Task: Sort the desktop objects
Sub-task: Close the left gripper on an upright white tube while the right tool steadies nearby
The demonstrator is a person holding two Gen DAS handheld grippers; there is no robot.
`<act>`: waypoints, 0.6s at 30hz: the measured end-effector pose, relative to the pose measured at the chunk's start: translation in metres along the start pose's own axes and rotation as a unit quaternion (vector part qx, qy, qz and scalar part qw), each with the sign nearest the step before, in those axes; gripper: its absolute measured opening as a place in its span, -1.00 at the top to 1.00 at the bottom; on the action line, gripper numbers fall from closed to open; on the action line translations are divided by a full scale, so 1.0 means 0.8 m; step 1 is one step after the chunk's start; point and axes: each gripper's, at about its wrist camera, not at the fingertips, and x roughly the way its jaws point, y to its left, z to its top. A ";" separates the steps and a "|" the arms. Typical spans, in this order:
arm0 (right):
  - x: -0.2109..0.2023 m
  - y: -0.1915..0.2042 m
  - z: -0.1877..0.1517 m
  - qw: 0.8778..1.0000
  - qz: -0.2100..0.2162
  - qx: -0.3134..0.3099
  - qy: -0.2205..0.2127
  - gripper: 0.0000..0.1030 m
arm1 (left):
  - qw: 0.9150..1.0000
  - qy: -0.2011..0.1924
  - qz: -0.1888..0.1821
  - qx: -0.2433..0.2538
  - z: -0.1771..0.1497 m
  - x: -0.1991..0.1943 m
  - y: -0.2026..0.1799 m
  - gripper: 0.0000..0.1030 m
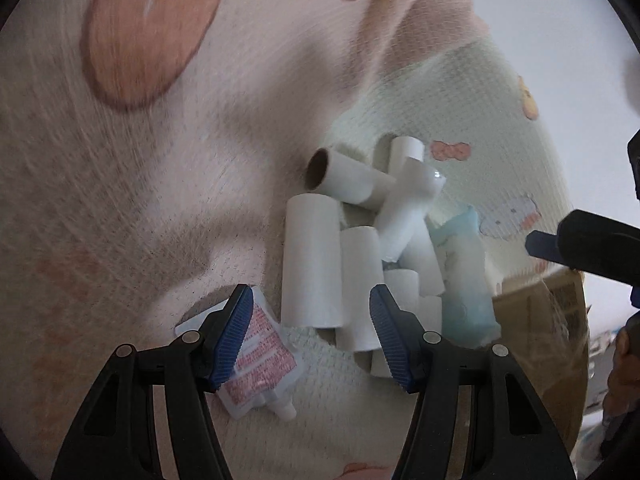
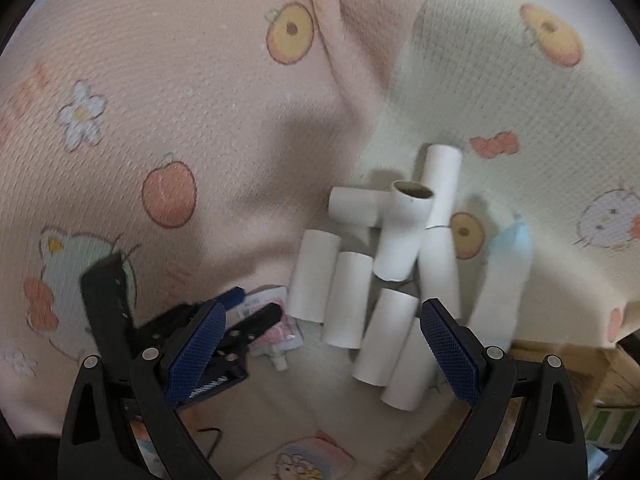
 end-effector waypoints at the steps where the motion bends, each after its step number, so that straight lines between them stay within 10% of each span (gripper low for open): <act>1: 0.006 -0.001 0.001 1.000 0.001 0.002 0.004 -0.89 | 1.000 0.001 -0.007 -0.008 0.000 0.007 0.003 -0.25; 11: 0.096 -0.009 0.005 0.993 0.025 0.078 0.088 -0.86 | 0.999 0.022 -0.021 -0.034 0.009 0.040 0.006 -0.21; 18: 0.129 -0.036 0.001 0.975 0.055 0.186 0.106 -0.26 | 0.999 0.027 -0.019 -0.042 0.007 0.055 0.006 -0.19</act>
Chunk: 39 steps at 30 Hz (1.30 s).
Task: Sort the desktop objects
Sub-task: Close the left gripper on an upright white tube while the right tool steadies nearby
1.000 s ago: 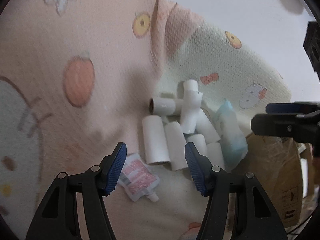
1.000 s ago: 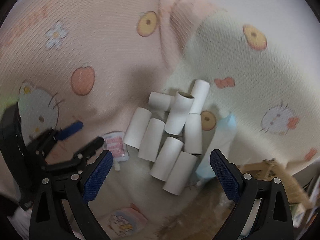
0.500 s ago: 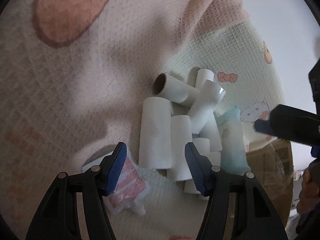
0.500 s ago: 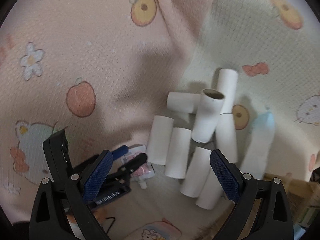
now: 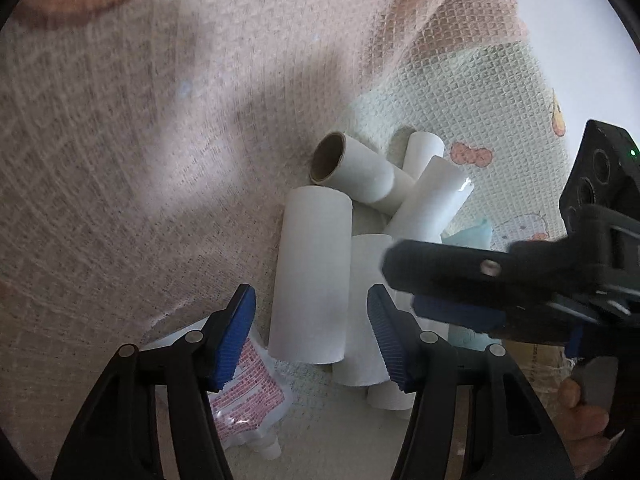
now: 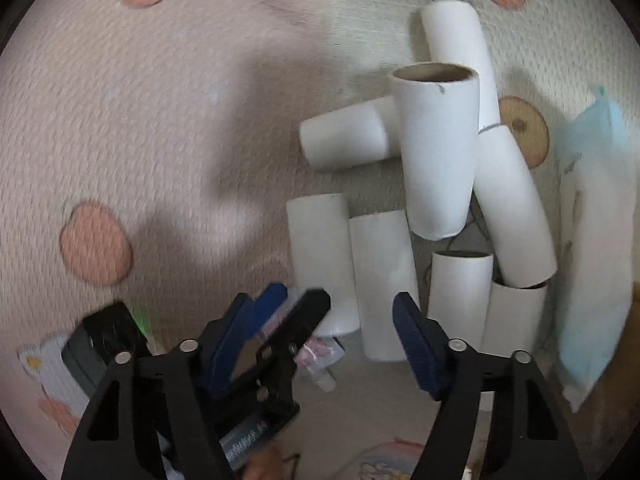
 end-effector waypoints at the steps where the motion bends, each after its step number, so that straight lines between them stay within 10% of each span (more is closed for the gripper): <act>1: 0.002 0.000 0.000 1.000 -0.002 0.000 -0.003 -0.23 | 1.000 0.001 0.003 -0.001 0.001 0.003 0.000 -0.13; 11: 0.019 0.012 -0.006 1.000 0.026 0.004 -0.005 -0.22 | 0.999 0.017 -0.011 -0.037 0.008 0.020 0.006 0.06; 27: 0.001 -0.004 -0.010 0.996 0.089 0.013 -0.016 -0.22 | 0.995 -0.054 -0.019 0.086 -0.014 -0.042 -0.054 0.07; 31: -0.019 0.006 -0.021 0.998 0.049 -0.019 -0.038 0.17 | 0.990 -0.078 -0.004 0.114 -0.021 -0.053 -0.074 0.07; 39: -0.060 0.026 -0.051 0.992 0.017 -0.102 -0.079 0.19 | 0.986 -0.101 -0.011 0.135 -0.030 -0.090 -0.089 0.07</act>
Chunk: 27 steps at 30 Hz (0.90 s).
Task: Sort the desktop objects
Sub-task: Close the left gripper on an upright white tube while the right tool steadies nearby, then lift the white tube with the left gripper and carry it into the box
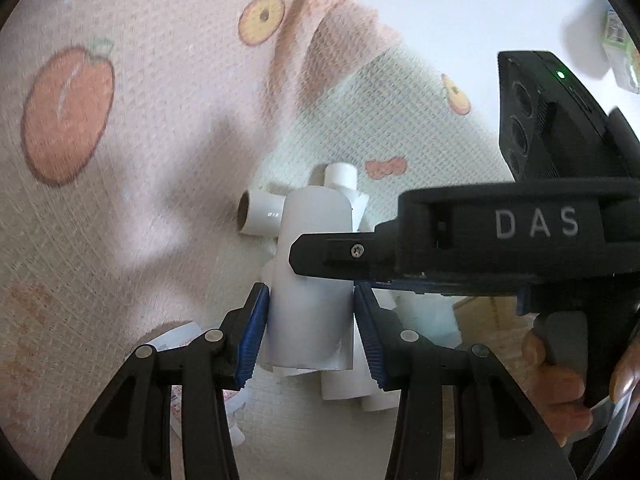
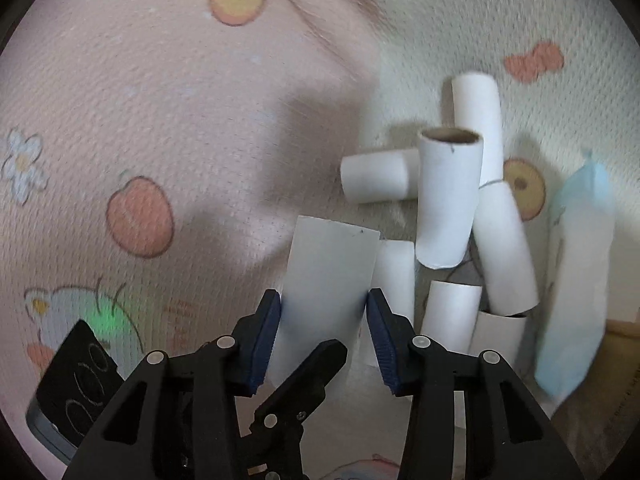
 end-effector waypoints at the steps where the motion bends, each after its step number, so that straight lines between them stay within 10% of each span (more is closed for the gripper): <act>1: -0.013 -0.011 0.000 1.000 0.002 -0.004 -0.006 0.19 | 1.000 -0.002 0.000 0.004 -0.002 0.008 -0.003 0.07; 27: -0.137 0.003 -0.032 0.990 0.012 -0.049 -0.133 0.22 | 0.990 -0.041 -0.005 0.137 0.001 -0.043 -0.115 0.07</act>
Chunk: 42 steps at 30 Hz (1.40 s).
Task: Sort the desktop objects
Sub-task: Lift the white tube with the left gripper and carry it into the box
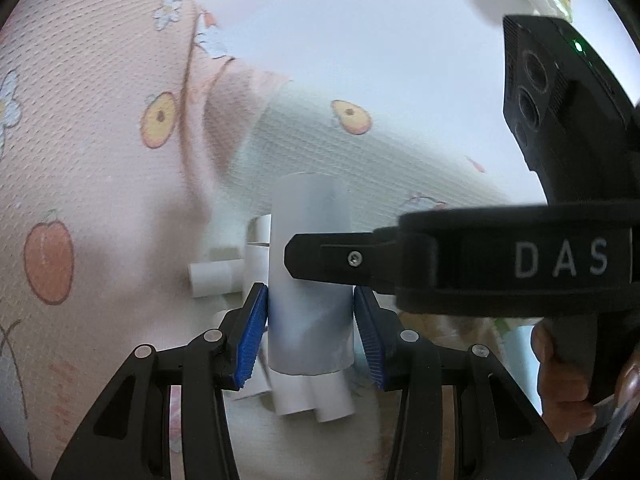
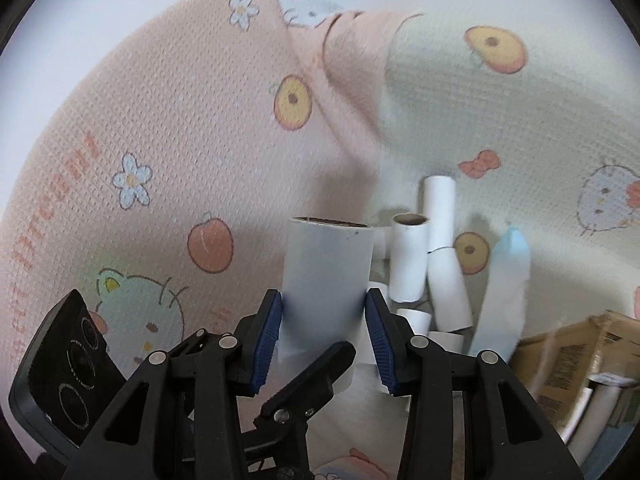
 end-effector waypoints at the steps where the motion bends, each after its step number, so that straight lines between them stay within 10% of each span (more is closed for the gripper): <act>1: -0.007 -0.004 0.000 1.000 0.001 0.000 -0.003 0.22 | 1.000 -0.001 -0.004 0.005 0.001 -0.002 -0.005 0.07; 13: -0.086 -0.052 -0.007 0.997 0.019 0.039 -0.056 0.20 | 0.994 -0.027 0.014 0.109 0.011 -0.003 -0.099 0.07; 42: -0.188 -0.193 -0.074 0.985 -0.005 0.151 -0.089 0.19 | 0.977 0.061 -0.020 0.202 -0.014 0.051 -0.263 0.07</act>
